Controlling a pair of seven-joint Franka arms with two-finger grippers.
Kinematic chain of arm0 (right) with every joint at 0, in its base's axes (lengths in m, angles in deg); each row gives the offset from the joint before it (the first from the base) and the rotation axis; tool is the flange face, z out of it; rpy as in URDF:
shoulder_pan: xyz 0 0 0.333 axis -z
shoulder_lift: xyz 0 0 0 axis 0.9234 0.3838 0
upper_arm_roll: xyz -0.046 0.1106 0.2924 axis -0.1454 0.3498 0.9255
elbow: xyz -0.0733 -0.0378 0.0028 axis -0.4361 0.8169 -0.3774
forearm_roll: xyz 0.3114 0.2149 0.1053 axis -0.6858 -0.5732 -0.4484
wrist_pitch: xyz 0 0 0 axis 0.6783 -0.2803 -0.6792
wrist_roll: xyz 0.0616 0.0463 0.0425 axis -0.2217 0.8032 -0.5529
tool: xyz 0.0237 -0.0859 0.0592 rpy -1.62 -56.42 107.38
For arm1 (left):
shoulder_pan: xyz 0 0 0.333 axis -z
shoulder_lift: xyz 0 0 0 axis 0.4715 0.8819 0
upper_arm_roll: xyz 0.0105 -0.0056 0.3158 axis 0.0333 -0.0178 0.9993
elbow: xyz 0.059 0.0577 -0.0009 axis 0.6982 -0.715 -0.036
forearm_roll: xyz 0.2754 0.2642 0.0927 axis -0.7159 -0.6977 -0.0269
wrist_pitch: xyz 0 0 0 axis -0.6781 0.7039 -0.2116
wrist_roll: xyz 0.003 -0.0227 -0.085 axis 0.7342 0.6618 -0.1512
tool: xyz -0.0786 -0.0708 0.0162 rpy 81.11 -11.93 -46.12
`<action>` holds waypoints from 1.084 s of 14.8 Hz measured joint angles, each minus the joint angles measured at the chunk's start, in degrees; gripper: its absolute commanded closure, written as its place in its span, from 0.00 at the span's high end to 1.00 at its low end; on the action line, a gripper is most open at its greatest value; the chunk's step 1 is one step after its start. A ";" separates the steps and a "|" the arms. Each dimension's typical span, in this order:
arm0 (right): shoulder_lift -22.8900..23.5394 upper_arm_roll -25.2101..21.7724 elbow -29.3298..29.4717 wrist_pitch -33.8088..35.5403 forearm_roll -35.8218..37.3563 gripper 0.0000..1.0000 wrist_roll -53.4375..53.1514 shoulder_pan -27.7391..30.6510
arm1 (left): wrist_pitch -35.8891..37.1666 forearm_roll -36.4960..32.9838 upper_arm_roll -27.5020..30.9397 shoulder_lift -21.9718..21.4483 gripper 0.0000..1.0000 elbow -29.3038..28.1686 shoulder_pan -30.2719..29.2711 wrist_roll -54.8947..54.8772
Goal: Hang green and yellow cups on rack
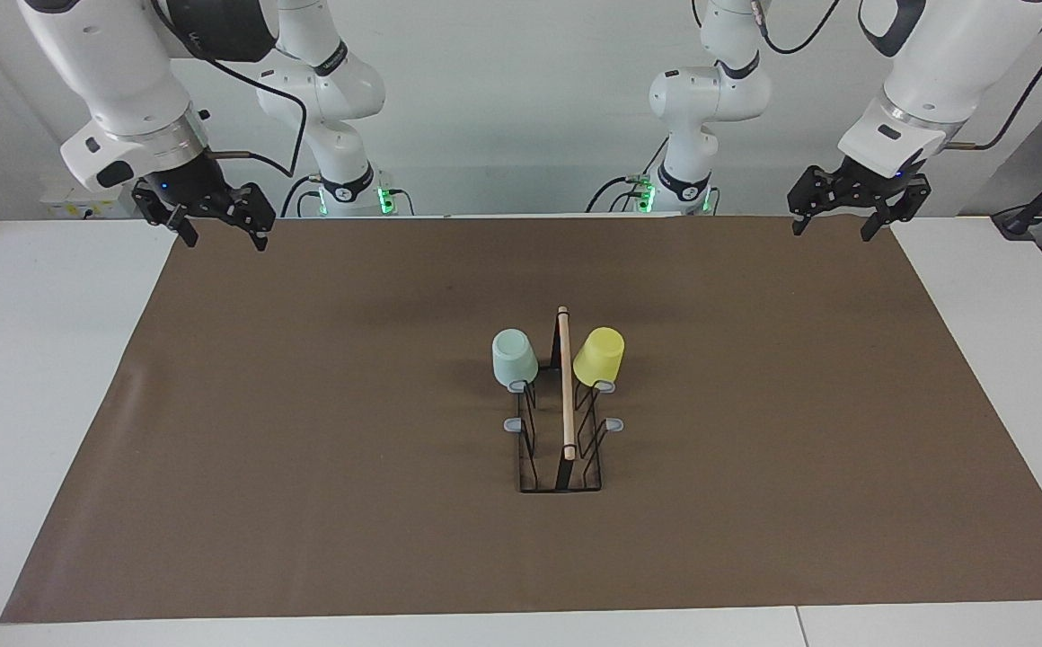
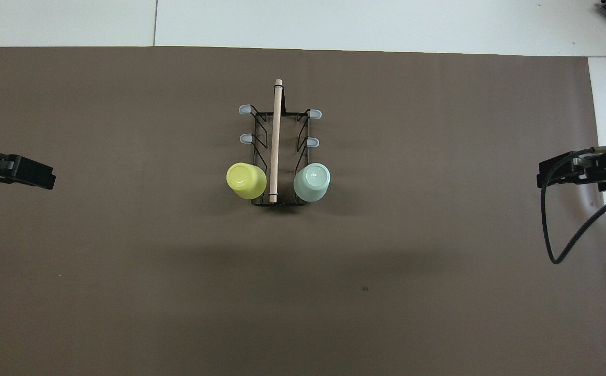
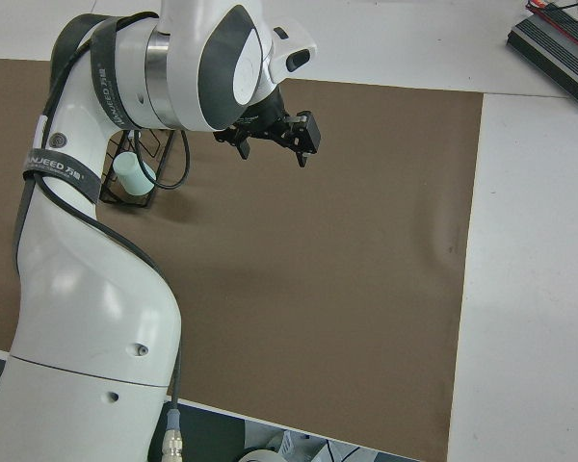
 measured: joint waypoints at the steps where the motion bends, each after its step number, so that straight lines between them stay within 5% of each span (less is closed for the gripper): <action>1: -0.04 0.05 0.00 0.07 0.00 1.00 -0.06 -0.22 | 0.00 0.00 0.00 0.00 1.00 0.00 0.00 0.00; 16: -0.17 -0.52 0.70 0.67 -1.48 1.00 3.64 1.93 | 0.10 0.00 0.04 0.00 1.00 0.00 0.00 0.05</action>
